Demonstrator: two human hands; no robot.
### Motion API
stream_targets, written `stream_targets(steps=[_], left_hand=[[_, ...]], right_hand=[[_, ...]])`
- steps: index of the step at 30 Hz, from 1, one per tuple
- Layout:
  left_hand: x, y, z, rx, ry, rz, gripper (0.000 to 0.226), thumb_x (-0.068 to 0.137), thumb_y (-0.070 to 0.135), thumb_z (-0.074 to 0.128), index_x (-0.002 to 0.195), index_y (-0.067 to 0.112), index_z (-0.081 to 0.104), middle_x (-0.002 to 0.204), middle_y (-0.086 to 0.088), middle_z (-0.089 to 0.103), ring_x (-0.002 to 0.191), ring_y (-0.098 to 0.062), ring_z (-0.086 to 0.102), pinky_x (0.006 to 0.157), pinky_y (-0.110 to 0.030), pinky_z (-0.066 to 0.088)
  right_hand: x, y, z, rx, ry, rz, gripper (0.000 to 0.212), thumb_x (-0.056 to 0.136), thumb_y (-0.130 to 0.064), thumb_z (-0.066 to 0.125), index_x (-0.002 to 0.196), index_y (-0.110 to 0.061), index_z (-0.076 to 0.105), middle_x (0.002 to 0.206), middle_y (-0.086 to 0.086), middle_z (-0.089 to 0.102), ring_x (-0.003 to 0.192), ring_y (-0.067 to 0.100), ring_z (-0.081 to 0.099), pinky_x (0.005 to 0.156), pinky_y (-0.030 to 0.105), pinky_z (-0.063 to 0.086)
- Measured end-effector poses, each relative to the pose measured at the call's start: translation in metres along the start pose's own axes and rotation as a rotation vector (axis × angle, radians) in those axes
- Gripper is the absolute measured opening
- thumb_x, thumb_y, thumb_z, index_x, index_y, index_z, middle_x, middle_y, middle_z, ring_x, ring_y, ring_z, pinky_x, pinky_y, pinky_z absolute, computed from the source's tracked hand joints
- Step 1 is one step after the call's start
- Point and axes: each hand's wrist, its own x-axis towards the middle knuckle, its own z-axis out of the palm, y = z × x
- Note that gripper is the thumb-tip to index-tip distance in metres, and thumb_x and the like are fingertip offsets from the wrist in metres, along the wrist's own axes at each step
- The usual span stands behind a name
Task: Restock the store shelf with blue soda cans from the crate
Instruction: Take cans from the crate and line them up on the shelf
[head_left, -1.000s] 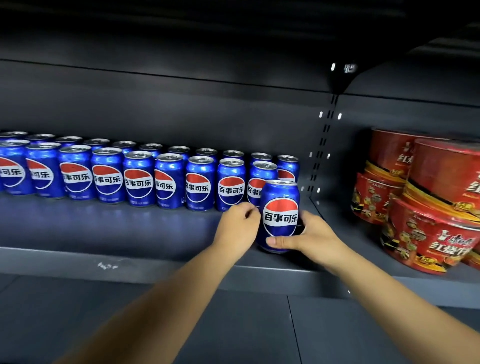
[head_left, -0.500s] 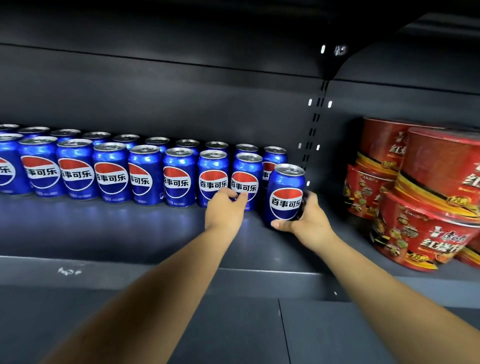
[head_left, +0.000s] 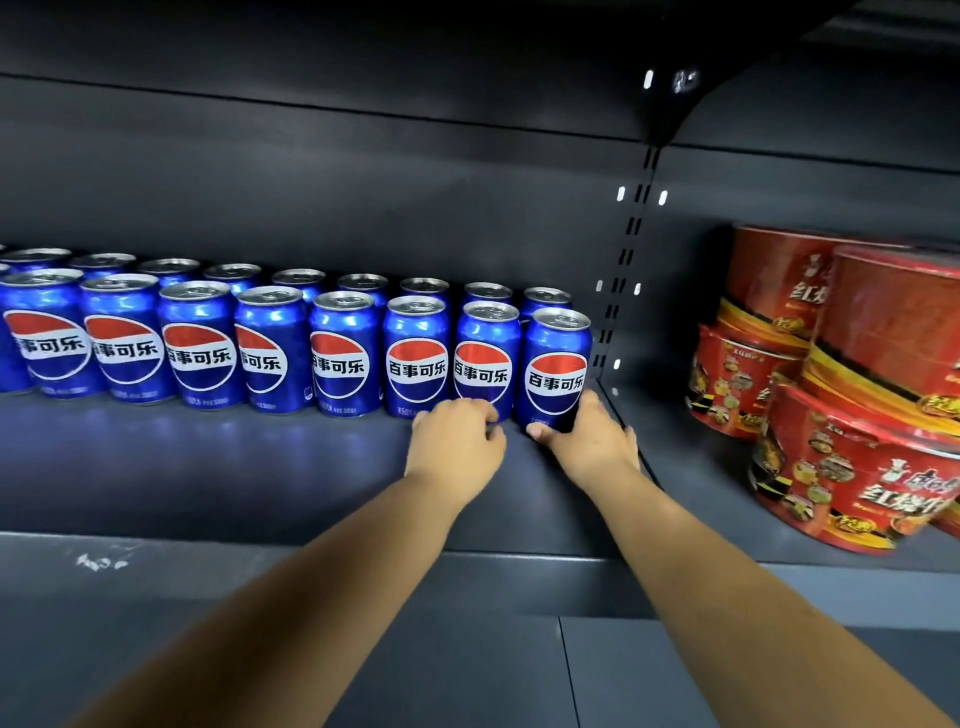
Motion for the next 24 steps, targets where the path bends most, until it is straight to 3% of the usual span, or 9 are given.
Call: stream_targets(steps=[5,9,12,16,21,24], left_hand=[[-0.001,0.001,0.000,-0.077,-0.009,0.066,0.036,0.091,0.012,0.047,0.126,0.014,0.056,0.110,-0.007,0.064,0.109,-0.024,0.053,0.095,-0.037,0.041],[-0.003,0.001,-0.001,-0.089,-0.081,0.143,0.062,0.090,0.010,0.045,0.147,0.029,0.027,0.106,-0.007,0.055,0.103,-0.027,0.051,0.094,-0.041,0.042],[-0.002,0.004,0.001,0.134,-0.100,0.157,0.068,0.093,0.016,0.042,0.150,0.032,0.008,0.113,-0.004,0.050,0.109,-0.025,0.045,0.096,-0.036,0.038],[-0.004,0.015,0.006,0.441,-0.090,0.141,0.069,0.095,0.022,0.039,0.151,0.025,-0.001,0.128,-0.007,0.047,0.116,-0.027,0.042,0.095,-0.037,0.033],[-0.004,0.019,0.008,0.545,-0.088,0.133,0.070,0.095,0.025,0.040,0.151,0.022,-0.003,0.131,-0.008,0.046,0.117,-0.028,0.042,0.095,-0.040,0.032],[-0.004,0.020,0.009,0.586,-0.086,0.122,0.070,0.095,0.026,0.039,0.151,0.021,-0.003,0.130,-0.009,0.046,0.116,-0.029,0.042,0.094,-0.041,0.032]], right_hand=[[-0.001,0.000,0.001,-0.030,0.025,-0.020,0.064,0.088,-0.045,0.058,0.138,-0.016,0.032,0.144,0.003,0.044,0.140,0.020,0.030,0.117,0.045,0.010],[-0.002,-0.002,0.000,-0.031,0.048,-0.015,0.061,0.086,-0.049,0.060,0.132,-0.016,0.037,0.135,0.004,0.053,0.135,0.022,0.037,0.115,0.044,0.015],[-0.005,-0.004,-0.001,-0.031,0.069,-0.007,0.058,0.084,-0.050,0.061,0.126,-0.015,0.040,0.128,0.004,0.058,0.129,0.022,0.043,0.114,0.044,0.018],[-0.006,-0.005,-0.001,-0.049,0.079,-0.006,0.061,0.083,-0.052,0.063,0.125,-0.015,0.040,0.127,0.005,0.058,0.125,0.024,0.047,0.112,0.044,0.022],[-0.010,-0.008,-0.004,0.032,0.149,-0.002,0.075,0.071,-0.054,0.073,0.120,-0.009,0.037,0.130,0.010,0.050,0.121,0.030,0.047,0.103,0.046,0.036],[-0.011,-0.008,-0.006,0.046,0.200,0.004,0.068,0.074,-0.046,0.075,0.118,-0.007,0.041,0.127,0.011,0.053,0.119,0.031,0.048,0.096,0.046,0.042]])
